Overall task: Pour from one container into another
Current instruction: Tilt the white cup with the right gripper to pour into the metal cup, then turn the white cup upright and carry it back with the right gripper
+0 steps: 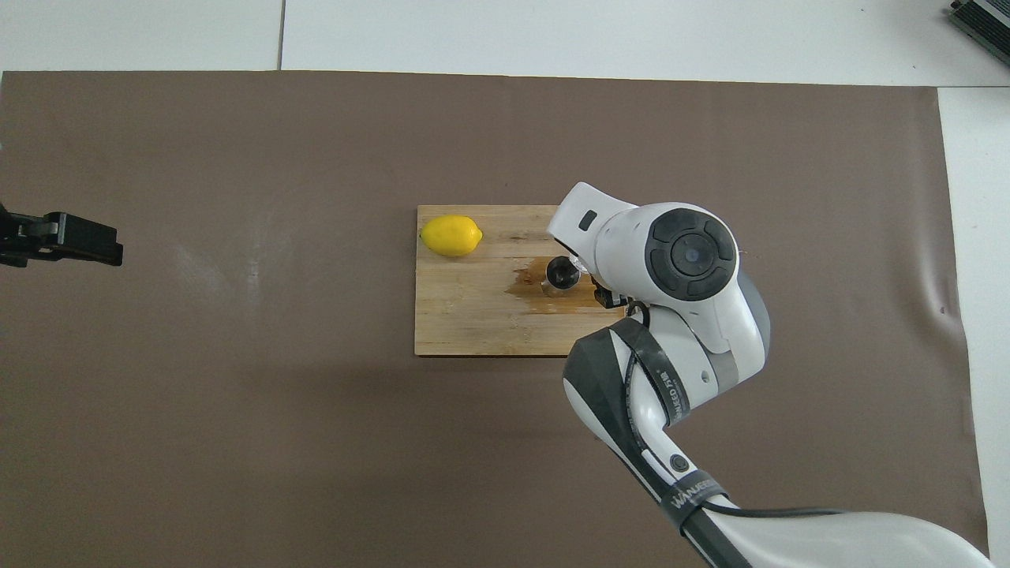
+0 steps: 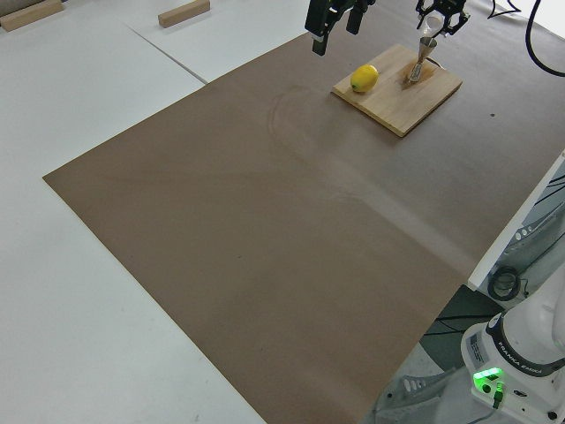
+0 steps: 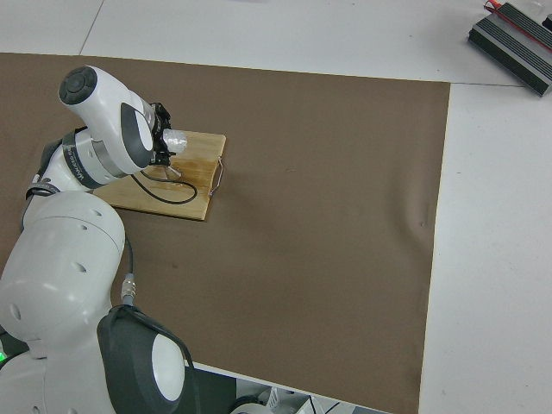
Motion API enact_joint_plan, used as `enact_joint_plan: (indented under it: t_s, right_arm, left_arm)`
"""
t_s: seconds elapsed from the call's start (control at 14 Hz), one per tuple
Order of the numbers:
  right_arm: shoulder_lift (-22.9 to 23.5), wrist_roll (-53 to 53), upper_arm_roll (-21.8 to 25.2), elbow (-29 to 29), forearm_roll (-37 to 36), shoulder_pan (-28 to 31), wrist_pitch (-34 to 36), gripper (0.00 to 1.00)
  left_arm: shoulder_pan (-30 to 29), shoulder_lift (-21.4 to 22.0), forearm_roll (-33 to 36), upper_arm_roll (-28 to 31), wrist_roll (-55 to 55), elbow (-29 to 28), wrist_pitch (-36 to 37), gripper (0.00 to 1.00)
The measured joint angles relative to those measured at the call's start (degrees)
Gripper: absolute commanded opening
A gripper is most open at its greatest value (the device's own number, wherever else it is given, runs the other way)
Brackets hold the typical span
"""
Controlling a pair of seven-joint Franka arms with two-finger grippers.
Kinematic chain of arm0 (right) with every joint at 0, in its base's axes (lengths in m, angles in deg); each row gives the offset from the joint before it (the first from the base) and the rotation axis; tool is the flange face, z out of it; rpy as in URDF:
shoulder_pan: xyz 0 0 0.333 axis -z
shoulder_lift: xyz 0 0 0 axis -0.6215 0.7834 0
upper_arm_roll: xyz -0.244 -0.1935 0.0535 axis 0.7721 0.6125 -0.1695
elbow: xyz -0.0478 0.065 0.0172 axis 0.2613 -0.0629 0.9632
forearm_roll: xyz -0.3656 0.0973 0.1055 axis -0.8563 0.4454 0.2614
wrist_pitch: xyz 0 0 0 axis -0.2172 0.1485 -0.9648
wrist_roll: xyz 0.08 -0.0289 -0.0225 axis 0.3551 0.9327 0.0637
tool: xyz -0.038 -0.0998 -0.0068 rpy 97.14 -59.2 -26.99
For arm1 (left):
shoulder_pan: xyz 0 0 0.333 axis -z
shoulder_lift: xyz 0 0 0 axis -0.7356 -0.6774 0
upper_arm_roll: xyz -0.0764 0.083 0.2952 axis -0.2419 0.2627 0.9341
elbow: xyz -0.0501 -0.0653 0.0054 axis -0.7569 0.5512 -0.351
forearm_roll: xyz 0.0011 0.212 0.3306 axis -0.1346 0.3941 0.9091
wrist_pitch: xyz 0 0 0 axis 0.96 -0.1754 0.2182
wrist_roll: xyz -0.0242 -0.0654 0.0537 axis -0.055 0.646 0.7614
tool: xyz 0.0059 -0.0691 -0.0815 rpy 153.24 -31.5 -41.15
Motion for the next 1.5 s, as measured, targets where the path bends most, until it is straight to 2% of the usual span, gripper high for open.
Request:
enact_joint_plan:
  t_s: [0.78,1.14,1.5]
  right_arm:
    - [-0.13,-1.28,0.10,-0.04,0.49,0.67,0.00,0.40]
    - [-0.36,-1.32,0.09,0.05,2.36,0.75,0.00,0.40]
    - [-1.81,-1.32,0.12,0.06,7.51,0.82,0.00,0.40]
  left_arm:
    - [0.00,0.00,0.00,0.00,0.00,0.00,0.01,1.00]
    - [0.00,0.00,0.00,0.00,0.00,0.00,0.01,1.00]
    - [0.00,0.00,0.00,0.00,0.00,0.00,0.01,1.00]
